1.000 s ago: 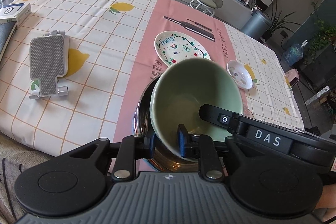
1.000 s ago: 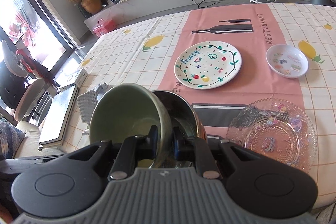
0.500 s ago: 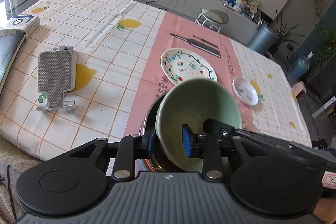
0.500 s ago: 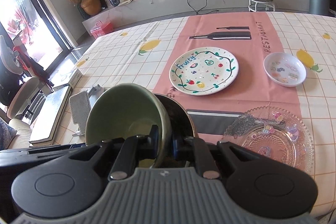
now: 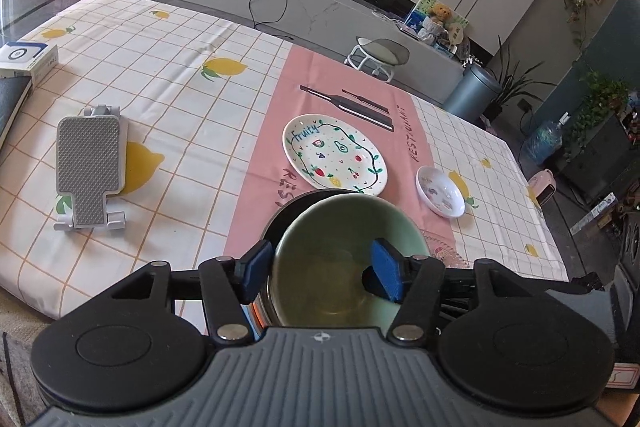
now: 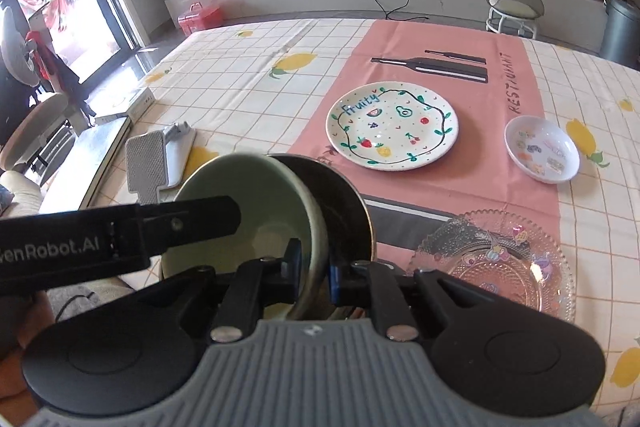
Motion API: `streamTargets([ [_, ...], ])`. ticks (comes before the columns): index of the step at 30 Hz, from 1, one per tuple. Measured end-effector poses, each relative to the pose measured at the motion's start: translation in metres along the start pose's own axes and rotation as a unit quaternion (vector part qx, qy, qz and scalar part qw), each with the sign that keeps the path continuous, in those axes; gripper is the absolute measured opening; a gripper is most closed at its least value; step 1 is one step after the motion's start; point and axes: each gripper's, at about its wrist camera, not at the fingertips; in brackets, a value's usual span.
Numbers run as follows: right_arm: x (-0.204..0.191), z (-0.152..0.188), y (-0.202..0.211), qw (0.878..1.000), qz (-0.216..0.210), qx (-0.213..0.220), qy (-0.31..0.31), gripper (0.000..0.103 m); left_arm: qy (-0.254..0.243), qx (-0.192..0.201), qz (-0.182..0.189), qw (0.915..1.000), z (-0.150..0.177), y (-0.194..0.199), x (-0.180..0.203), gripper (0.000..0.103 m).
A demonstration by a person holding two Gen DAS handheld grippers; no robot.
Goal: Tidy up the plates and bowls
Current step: 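Lower the pale green bowl into the stacked steel bowls with the right tool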
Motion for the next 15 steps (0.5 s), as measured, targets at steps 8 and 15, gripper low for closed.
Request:
streamTargets([
  [8,-0.026,0.003,0.001,0.993,0.060,-0.002,0.104,0.016,0.006,-0.002,0.029,0.9996,0.000,-0.005,-0.004,0.082],
  [15,-0.021,-0.002,0.016,0.990,0.096,0.034,0.096,0.025,0.010,0.032,0.049,0.9982,-0.004,0.010,-0.006,0.087],
])
Point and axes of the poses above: each gripper's, at about its wrist camera, not at the fingertips, and y roughly against the way its jaws point, x to its right, z to its underside, and after that the axes turned 14 degrees about y, right-handed
